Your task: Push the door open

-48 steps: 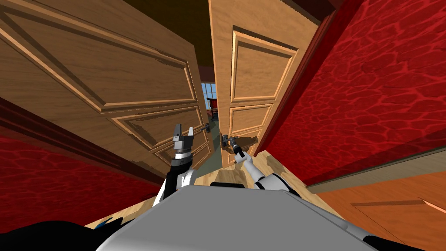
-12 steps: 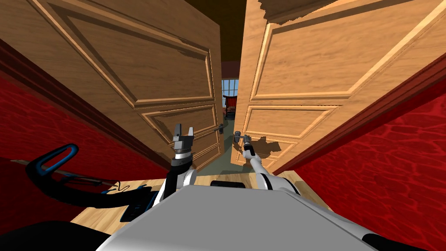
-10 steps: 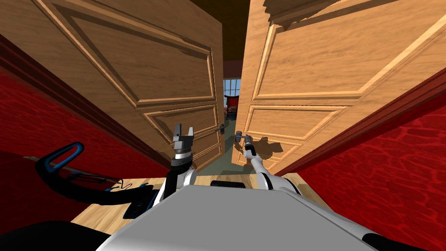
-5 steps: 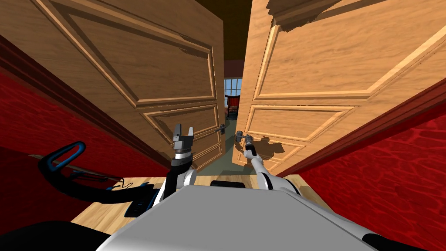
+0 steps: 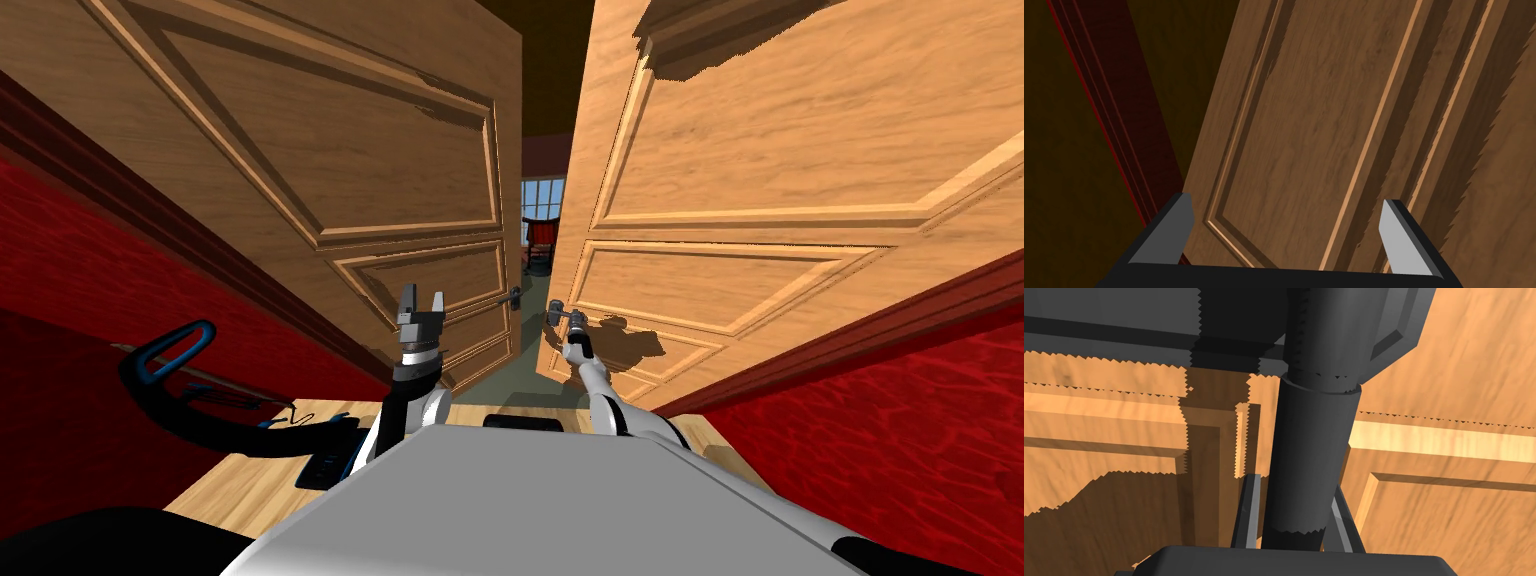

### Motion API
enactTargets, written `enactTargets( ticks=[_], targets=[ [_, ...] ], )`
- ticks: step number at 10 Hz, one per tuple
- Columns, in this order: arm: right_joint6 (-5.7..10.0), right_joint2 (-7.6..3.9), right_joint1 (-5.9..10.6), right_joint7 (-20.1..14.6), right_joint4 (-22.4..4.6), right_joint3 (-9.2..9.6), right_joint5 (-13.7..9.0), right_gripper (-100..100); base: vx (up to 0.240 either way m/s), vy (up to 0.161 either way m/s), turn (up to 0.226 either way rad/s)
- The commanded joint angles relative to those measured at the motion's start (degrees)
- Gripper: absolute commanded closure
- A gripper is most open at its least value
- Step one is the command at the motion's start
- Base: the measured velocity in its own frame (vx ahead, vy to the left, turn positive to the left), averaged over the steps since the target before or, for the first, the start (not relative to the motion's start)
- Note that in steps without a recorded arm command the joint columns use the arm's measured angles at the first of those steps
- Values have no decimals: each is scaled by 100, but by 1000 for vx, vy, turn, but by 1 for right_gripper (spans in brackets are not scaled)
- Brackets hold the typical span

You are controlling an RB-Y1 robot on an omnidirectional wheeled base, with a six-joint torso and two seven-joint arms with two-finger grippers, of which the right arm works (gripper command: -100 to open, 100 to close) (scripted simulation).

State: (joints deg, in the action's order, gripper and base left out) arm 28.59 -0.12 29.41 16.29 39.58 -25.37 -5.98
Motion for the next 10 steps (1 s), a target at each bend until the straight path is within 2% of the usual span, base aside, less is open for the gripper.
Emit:
enactTargets(
  ticks=[1,2,3,4,5,6,8,10],
  targets=[
    [162,-117,104,10,-63,-57,-14,100,18,6,-11],
    [185,-101,116,144,-62,-260,-64,100,29,5,123],
    [208,-84,129,277,-62,-407,-114,100,69,7,249],
    [208,-84,129,277,-62,-460,-114,100,67,5,6],
    [231,-63,140,403,-61,-651,-161,100,71,7,109],
    [231,-63,140,403,-61,-651,-161,100,49,0,56],
    [273,-17,163,647,-59,-1020,-253,100,67,-10,133],
    [273,-17,163,647,-59,-1020,-253,100,55,-1,26]
  ],
)
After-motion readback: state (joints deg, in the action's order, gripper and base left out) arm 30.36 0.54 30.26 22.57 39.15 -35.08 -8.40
